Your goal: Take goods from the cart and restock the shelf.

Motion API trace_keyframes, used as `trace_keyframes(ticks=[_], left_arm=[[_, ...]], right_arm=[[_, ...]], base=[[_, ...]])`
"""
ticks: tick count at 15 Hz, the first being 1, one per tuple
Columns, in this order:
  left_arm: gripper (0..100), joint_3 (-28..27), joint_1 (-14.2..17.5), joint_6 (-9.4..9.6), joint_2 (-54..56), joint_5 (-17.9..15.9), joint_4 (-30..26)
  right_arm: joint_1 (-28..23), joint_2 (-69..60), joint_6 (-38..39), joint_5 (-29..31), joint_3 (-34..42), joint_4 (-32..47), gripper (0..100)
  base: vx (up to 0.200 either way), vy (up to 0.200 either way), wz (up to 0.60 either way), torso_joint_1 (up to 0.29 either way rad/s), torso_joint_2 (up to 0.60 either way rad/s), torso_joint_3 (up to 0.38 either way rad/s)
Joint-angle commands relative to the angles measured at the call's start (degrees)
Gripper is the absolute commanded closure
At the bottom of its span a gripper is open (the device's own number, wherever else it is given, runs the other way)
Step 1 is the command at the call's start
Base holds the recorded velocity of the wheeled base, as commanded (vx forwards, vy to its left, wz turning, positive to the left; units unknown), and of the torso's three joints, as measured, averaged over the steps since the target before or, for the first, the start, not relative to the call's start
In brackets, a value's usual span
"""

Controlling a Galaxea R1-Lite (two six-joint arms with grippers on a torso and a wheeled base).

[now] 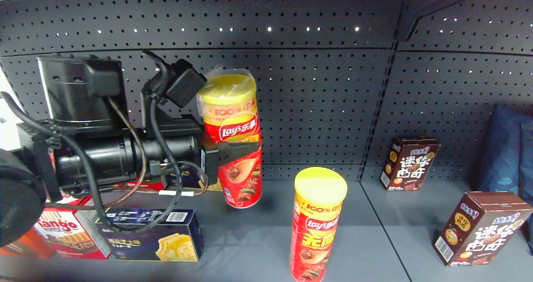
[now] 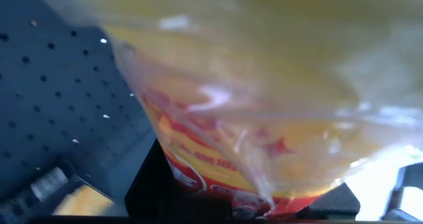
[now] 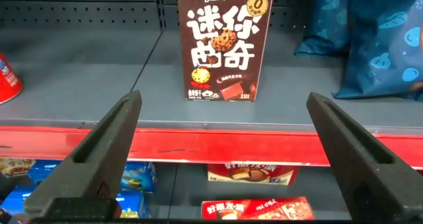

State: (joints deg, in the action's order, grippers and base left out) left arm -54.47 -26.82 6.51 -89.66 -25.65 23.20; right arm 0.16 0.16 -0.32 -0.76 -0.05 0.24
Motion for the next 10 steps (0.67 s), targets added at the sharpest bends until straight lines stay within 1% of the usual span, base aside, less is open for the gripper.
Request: trace_keyframes(ticks=[1, 2, 3, 4, 8, 10], left_arm=[[100, -4.42, 1.42, 0.79, -6.31, -2.56, -0.44], [100, -5.56, 1.42, 0.7, -7.02, -3.88, -0.7], [100, -7.93, 1.86, 0.7, -9.04, -6.34, -2.19], [100, -9.08, 1.86, 0.43, -10.36, -6.43, -2.37], [100, -11.63, 1.86, 0.43, -16.07, -7.66, -2.19], [100, -13.82, 1.86, 0.43, -18.36, -7.93, -2.37]], right_arm=[[0.02, 0.19, -0.03, -0.04, -0.04, 0.02, 0], [0.02, 0.19, -0.03, -0.04, 0.05, 0.02, 0], [0.02, 0.19, -0.03, -0.04, 0.05, 0.02, 0], [0.02, 0.19, -0.03, -0.04, -0.04, 0.02, 0], [0.02, 0.19, -0.03, -0.04, -0.04, 0.02, 0], [0.02, 0.19, -0.03, -0.04, 0.05, 0.02, 0]], base=[[0.0, 0.0, 0.0, 0.0, 0.0, 0.0], [0.0, 0.0, 0.0, 0.0, 0.0, 0.0], [0.0, 0.0, 0.0, 0.0, 0.0, 0.0], [0.0, 0.0, 0.0, 0.0, 0.0, 0.0], [0.0, 0.0, 0.0, 0.0, 0.0, 0.0], [0.0, 0.0, 0.0, 0.0, 0.0, 0.0]])
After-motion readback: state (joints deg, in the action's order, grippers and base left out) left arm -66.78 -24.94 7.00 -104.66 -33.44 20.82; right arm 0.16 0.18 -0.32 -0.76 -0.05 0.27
